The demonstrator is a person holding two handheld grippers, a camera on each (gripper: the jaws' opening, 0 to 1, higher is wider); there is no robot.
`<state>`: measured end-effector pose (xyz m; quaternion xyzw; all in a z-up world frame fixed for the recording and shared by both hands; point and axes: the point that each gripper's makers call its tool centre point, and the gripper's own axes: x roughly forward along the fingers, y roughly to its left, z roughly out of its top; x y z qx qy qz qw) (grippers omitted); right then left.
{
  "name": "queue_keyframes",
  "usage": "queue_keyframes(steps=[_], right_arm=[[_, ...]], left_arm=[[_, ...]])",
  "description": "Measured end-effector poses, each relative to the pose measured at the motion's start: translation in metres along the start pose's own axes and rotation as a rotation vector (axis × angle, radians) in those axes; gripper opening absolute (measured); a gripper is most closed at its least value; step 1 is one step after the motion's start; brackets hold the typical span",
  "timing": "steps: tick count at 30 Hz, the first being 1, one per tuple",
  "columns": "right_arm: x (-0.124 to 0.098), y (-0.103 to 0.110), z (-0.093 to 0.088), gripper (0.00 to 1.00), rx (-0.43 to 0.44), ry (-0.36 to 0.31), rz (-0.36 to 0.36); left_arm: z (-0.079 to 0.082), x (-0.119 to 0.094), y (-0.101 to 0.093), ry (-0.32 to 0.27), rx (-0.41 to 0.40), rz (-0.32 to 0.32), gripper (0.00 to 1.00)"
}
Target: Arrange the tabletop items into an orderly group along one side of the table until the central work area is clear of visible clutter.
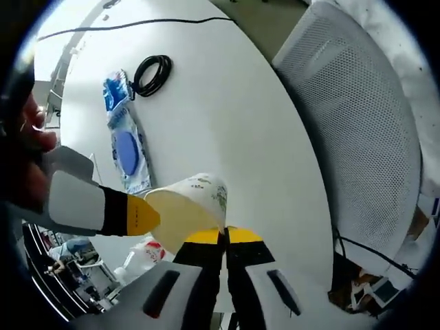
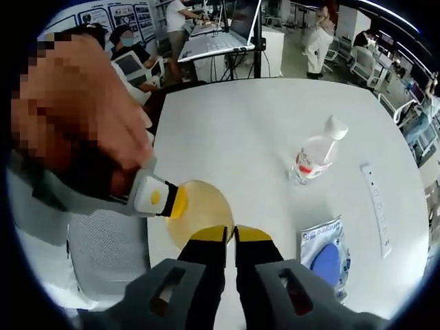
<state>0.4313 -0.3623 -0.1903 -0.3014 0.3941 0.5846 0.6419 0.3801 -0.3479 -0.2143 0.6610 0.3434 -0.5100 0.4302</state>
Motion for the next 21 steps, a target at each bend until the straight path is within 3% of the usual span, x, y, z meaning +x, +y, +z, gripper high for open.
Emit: queue_keyframes(steps=[10,19,21], right_arm=[[0.001,-0.002,-0.001,0.00,0.054,-0.003,0.003],[0.002,-0.001,-0.004,0.00,0.067,0.000,0.012],[0.001,-0.002,-0.004,0.00,0.067,0.000,0.009]], left_arm=[[0.000,0.002,0.003,-0.031,-0.028,0.029,0.00],[-0.001,0.002,0.008,-0.048,-0.047,0.080,0.07],[0.002,-0.001,0.010,-0.077,-0.071,0.099,0.10]])
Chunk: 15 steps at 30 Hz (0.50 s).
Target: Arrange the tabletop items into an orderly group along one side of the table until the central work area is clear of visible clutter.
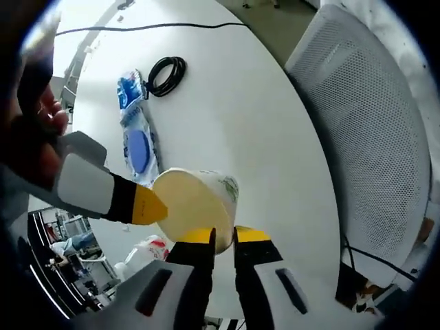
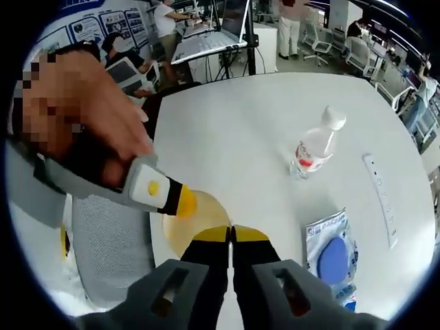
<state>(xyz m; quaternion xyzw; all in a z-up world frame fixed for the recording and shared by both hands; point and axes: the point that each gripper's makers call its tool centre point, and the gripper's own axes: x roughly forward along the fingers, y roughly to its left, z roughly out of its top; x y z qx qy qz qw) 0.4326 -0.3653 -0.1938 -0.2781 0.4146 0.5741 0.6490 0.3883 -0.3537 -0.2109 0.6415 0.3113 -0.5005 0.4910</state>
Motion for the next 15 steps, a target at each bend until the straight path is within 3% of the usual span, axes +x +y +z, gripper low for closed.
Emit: queue_keyframes(steps=[5,10,15], right_arm=[[0.000,-0.006,-0.002,0.00,0.009,-0.003,-0.009],[-0.003,-0.018,-0.005,0.00,0.036,-0.014,-0.027],[-0.008,-0.028,-0.007,0.00,0.054,-0.027,-0.055]], left_arm=[[0.008,-0.011,0.005,-0.082,-0.061,0.029,0.13],[0.013,-0.028,0.014,-0.189,-0.192,0.066,0.14],[0.008,-0.047,0.024,-0.283,-0.340,0.116,0.15]])
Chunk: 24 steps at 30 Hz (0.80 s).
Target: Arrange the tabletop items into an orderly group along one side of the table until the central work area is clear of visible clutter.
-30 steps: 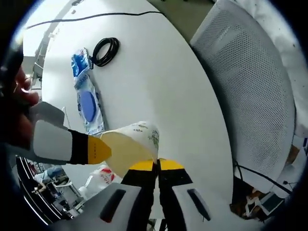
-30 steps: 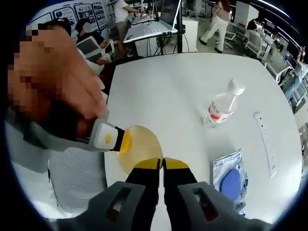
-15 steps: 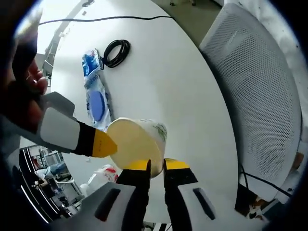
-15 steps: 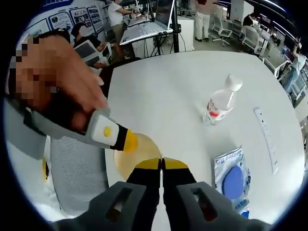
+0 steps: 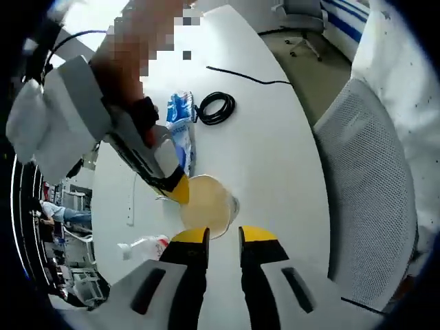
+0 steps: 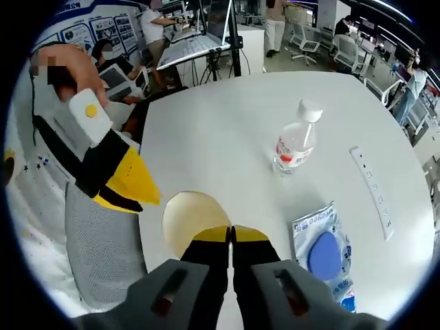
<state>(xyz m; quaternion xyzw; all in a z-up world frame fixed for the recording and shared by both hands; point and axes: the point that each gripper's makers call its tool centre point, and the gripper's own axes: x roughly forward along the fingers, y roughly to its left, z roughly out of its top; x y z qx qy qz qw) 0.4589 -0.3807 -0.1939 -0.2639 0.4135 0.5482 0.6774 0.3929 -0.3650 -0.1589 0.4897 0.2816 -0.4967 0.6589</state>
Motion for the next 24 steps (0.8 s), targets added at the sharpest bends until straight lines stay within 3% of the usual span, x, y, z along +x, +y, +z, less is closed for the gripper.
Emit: queue_keyframes(steps=[7,11,17,22,24], right_arm=[[-0.008,-0.021,0.004,0.00,0.062,-0.057,-0.037],[-0.013,-0.031,0.007,0.00,0.095,-0.088,-0.051],[-0.021,-0.049,0.013,0.00,0.146,-0.131,-0.076],[-0.023,-0.062,0.017,0.00,0.179,-0.152,-0.091],[-0.023,-0.068,0.019,0.00,0.187,-0.161,-0.099]], left_arm=[[-0.005,-0.021,0.021,-0.166,-0.284,0.059,0.17],[-0.010,-0.031,0.026,-0.258,-0.436,0.061,0.22],[-0.013,-0.046,0.034,-0.394,-0.600,0.073,0.28],[-0.024,-0.051,0.043,-0.436,-0.678,0.107,0.32],[-0.025,-0.054,0.047,-0.481,-0.713,0.117,0.33]])
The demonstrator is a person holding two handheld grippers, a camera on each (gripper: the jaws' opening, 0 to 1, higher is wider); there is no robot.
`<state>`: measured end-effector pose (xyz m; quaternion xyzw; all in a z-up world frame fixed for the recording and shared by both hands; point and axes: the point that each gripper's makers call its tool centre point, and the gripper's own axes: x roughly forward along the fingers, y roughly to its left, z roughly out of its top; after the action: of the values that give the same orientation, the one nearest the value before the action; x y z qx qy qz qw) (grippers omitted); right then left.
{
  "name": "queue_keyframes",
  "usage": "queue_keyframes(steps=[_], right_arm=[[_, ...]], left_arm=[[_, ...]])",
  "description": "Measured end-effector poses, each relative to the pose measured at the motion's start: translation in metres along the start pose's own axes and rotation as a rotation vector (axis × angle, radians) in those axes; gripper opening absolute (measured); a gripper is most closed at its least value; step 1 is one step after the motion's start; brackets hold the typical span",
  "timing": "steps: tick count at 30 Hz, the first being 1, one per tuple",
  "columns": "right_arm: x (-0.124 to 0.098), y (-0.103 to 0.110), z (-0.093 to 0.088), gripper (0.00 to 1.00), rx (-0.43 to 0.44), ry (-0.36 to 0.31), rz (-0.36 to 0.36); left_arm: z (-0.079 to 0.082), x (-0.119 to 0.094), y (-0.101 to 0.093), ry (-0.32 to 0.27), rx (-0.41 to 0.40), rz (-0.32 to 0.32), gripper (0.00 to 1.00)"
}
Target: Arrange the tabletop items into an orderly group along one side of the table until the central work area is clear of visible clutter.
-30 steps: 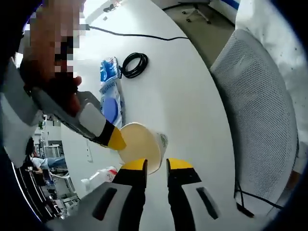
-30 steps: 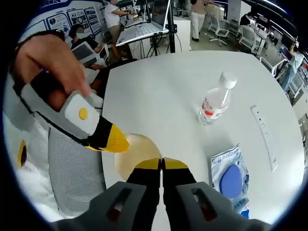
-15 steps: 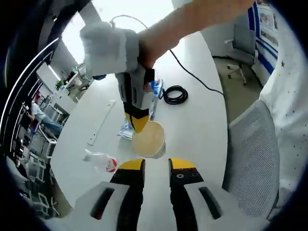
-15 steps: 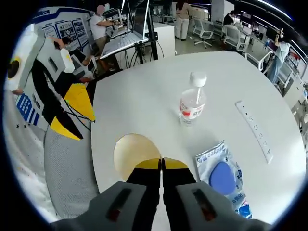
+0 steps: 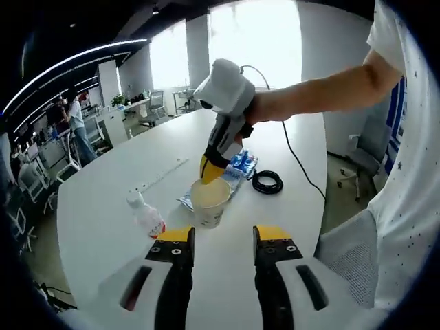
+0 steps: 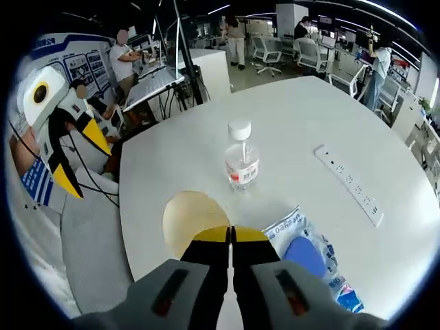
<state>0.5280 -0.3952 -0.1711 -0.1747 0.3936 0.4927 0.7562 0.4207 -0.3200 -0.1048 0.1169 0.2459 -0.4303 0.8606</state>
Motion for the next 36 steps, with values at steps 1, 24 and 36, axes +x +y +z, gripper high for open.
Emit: queue_keyframes(steps=[1,24,36], right_arm=[[0.001,-0.002,0.002,0.00,0.008,-0.004,-0.002],[0.028,-0.046,0.014,0.00,0.079,-0.023,-0.055],[0.051,-0.062,0.009,0.00,0.117,-0.005,-0.067]], left_arm=[[-0.001,-0.001,0.001,-0.007,-0.033,-0.002,0.34],[-0.037,-0.026,0.035,-0.074,-0.190,0.065,0.64],[-0.058,-0.030,0.029,-0.060,-0.242,0.065,0.63]])
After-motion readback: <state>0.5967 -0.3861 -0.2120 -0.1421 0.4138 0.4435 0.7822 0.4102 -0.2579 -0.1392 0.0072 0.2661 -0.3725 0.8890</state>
